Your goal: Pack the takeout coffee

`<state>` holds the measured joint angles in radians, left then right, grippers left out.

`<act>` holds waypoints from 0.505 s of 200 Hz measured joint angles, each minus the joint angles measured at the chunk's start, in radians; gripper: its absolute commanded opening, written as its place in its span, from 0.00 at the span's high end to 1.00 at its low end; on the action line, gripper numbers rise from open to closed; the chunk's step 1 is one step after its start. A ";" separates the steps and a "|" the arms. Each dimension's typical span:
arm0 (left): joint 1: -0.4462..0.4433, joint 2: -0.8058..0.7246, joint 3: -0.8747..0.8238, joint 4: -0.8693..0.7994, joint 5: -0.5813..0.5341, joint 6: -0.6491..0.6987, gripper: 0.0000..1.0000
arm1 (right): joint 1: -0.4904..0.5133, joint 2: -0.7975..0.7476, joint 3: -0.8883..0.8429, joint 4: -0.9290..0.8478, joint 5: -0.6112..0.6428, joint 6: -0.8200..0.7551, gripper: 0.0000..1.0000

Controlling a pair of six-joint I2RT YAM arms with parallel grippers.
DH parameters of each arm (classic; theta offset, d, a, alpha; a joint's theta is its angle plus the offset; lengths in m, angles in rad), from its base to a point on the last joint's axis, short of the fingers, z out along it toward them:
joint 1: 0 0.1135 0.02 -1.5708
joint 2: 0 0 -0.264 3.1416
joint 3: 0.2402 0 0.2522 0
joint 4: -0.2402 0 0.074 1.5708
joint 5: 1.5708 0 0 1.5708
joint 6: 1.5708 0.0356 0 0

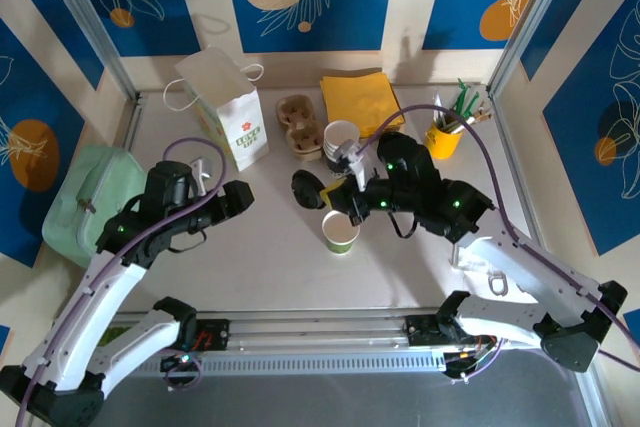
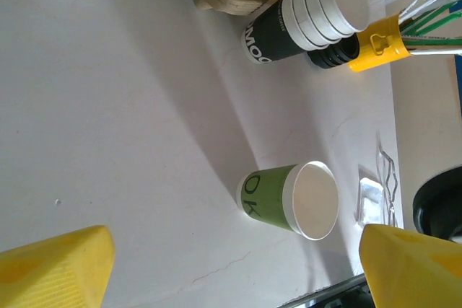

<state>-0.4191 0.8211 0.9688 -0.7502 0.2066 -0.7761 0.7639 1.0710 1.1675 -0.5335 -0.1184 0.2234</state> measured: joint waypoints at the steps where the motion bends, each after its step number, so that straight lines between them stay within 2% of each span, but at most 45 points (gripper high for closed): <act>1: 0.000 0.000 -0.001 0.001 0.000 0.000 0.13 | -0.007 0.000 0.000 -0.003 -0.006 0.010 1.00; 34: 0.000 0.000 -0.027 0.055 0.021 -0.002 0.16 | -0.189 -0.050 -0.024 -0.011 -0.165 0.259 1.00; 61: 0.000 -0.002 -0.103 0.136 0.048 -0.053 0.16 | -0.356 -0.120 -0.152 0.048 -0.342 0.434 1.00; 101: -0.042 0.031 -0.211 0.253 0.081 -0.138 0.17 | -0.499 -0.146 -0.346 0.126 -0.527 0.622 1.00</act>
<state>-0.4610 0.8516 0.7574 -0.4969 0.2878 -0.9142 0.2646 0.9249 0.8215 -0.4080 -0.6456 0.8455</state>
